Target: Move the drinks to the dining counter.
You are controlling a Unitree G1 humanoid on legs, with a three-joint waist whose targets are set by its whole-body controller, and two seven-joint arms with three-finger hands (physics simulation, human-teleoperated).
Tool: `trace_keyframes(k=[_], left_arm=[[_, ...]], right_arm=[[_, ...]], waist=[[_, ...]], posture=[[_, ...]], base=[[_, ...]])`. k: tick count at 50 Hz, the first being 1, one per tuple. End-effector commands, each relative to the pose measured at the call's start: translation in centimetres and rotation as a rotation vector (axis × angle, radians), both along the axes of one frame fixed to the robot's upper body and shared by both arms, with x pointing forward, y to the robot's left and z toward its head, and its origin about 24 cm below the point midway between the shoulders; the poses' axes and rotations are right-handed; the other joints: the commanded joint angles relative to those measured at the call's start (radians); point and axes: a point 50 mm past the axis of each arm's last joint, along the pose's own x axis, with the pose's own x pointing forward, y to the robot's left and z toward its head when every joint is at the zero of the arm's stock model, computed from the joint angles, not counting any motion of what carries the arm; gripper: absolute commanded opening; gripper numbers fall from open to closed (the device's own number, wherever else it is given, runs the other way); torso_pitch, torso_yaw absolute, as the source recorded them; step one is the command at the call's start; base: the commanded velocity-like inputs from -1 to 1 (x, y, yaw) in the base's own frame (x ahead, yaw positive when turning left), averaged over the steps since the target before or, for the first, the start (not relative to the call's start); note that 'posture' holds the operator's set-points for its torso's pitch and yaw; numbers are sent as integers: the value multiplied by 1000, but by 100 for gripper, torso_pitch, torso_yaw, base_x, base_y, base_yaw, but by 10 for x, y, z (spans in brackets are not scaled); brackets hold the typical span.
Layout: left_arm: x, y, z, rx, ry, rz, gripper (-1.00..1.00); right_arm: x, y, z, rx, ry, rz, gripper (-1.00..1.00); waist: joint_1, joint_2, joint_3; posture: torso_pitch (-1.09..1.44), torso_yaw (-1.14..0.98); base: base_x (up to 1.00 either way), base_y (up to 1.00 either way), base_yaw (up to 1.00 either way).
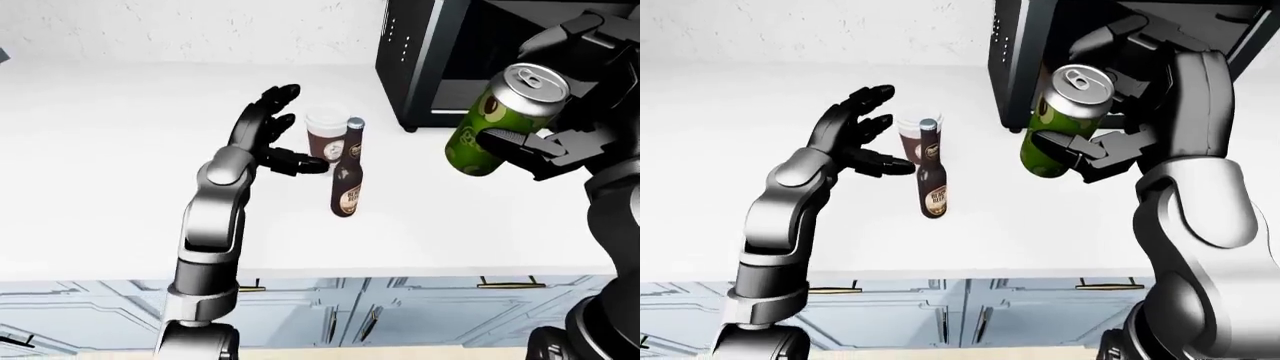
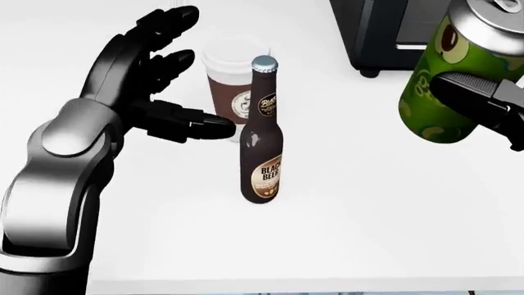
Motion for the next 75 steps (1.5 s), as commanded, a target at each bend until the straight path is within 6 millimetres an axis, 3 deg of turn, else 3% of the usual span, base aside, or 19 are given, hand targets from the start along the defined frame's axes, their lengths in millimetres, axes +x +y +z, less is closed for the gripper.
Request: trace_keyframes(k=[1, 18, 24, 27, 33, 42, 49, 50, 54, 56, 58, 60, 65, 66, 67, 69, 70, 74, 75], left_arm=[[-3, -6, 25, -6, -117, -22, 65], [13, -31, 17, -5, -96, -68, 57], [14, -33, 14, -3, -91, -75, 7], [14, -32, 15, -4, -93, -70, -46], [13, -20, 22, -9, -111, -35, -100], [2, 19, 50, -28, -181, 77, -100], [-41, 31, 78, -55, -227, 119, -100], [-44, 32, 80, -54, -234, 120, -100], [-56, 35, 78, -57, -243, 121, -100], [-62, 36, 85, -57, -255, 122, -100], [-64, 35, 88, -56, -259, 118, -100], [-64, 35, 88, -55, -263, 118, -100], [-67, 35, 89, -54, -268, 116, -100], [-68, 35, 89, -53, -271, 116, -100], [-69, 35, 90, -53, -272, 116, -100], [-69, 36, 89, -53, -274, 117, -100], [-69, 36, 89, -52, -276, 116, -100], [-70, 35, 88, -50, -277, 111, -100], [-71, 35, 87, -51, -276, 110, -100]], right_arm=[[-7, -2, 13, -8, -94, -17, -100], [-7, -3, 14, -10, -95, -22, -100], [-7, -4, 13, -7, -94, -25, -100], [-7, -3, 12, -8, -93, -24, -100], [-7, -2, 10, -12, -89, -22, -100], [-7, -1, 12, -18, -95, -21, -100], [-7, 0, 10, -42, -89, -28, -100], [-7, 1, 10, -44, -87, -30, -100], [-7, 3, 9, -50, -79, -23, -100], [-7, 3, 9, -49, -79, -23, -100], [-7, 3, 9, -48, -80, -22, -100], [-7, 4, 9, -52, -81, -20, -100], [-7, 5, 8, -58, -79, -18, -100], [-7, 5, 8, -58, -78, -17, -100], [-7, 5, 7, -56, -78, -17, -100], [-7, 5, 7, -56, -77, -16, -100], [-8, 6, 8, -59, -75, -16, -100], [-8, 7, 6, -55, -78, -14, -100], [-8, 7, 4, -52, -77, -17, -100]], waist=[[0, -3, -28], [0, -9, -29], [-1, -9, -28], [-2, -9, -27], [-4, -7, -25], [-8, 3, -21], [-12, 7, -17], [-12, 11, -28], [-1, 36, -50], [-7, 76, -38], [-1, 92, -48], [-12, 84, -43], [-41, 34, -27], [-48, 10, -30], [-54, -35, -37], [-63, -30, -37], [-64, -35, -54], [-61, -34, -69], [-39, -22, -56]], posture=[[0, 0], [0, 0], [0, 0], [0, 0], [0, 0], [0, 0], [0, 0], [0, 0], [0, 0], [0, 0], [0, 0], [0, 0], [0, 0], [0, 0], [0, 0], [0, 0], [0, 0], [0, 0], [0, 0]], base=[[0, 0, 0], [0, 0, 0], [0, 0, 0], [0, 0, 0], [0, 0, 0], [0, 0, 0], [0, 0, 0], [-8, 0, 0], [-52, 0, 0], [-98, 0, 0], [-100, 0, 0], [-100, 0, 0], [-100, 0, 0], [-100, 0, 0], [-100, 0, 0], [-100, 0, 0], [-100, 2, 0], [-100, 16, 0], [-90, 0, 95]])
